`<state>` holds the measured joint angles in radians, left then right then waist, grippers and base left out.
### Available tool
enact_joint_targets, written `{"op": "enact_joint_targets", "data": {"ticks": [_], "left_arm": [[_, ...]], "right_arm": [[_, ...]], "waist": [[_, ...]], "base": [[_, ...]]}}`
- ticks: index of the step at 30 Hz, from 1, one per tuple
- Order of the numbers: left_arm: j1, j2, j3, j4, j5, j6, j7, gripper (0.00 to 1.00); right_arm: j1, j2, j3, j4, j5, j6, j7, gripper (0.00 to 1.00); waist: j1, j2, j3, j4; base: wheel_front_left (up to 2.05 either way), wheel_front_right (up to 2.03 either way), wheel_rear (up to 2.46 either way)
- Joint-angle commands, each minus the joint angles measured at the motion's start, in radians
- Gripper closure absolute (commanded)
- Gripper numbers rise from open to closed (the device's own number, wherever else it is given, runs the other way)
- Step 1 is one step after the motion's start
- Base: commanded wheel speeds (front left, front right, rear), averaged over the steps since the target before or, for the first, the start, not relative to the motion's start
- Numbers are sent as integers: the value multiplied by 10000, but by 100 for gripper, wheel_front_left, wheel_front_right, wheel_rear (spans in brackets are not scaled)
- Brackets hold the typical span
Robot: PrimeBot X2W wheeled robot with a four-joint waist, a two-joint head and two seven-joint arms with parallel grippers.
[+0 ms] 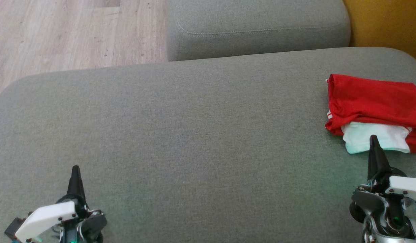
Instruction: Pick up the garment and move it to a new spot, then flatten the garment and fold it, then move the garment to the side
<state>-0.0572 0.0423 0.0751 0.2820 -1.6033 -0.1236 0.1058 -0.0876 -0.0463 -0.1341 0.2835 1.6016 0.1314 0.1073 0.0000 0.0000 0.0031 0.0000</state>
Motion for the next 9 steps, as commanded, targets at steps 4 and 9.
{"op": "enact_joint_targets", "data": {"ticks": [4, 9], "left_arm": [[-509, 79, 385, -367, -55, -71, 73, 100], [-509, 79, 385, -367, -55, -71, 73, 100]], "right_arm": [[-204, -39, 204, -387, 70, -7, 59, 100], [-204, -39, 204, -387, 71, -7, 59, 100]], "waist": [[0, 0, 0, 0], [0, 0, 0, 0]], "base": [[0, 0, 0], [0, 0, 0]]}}
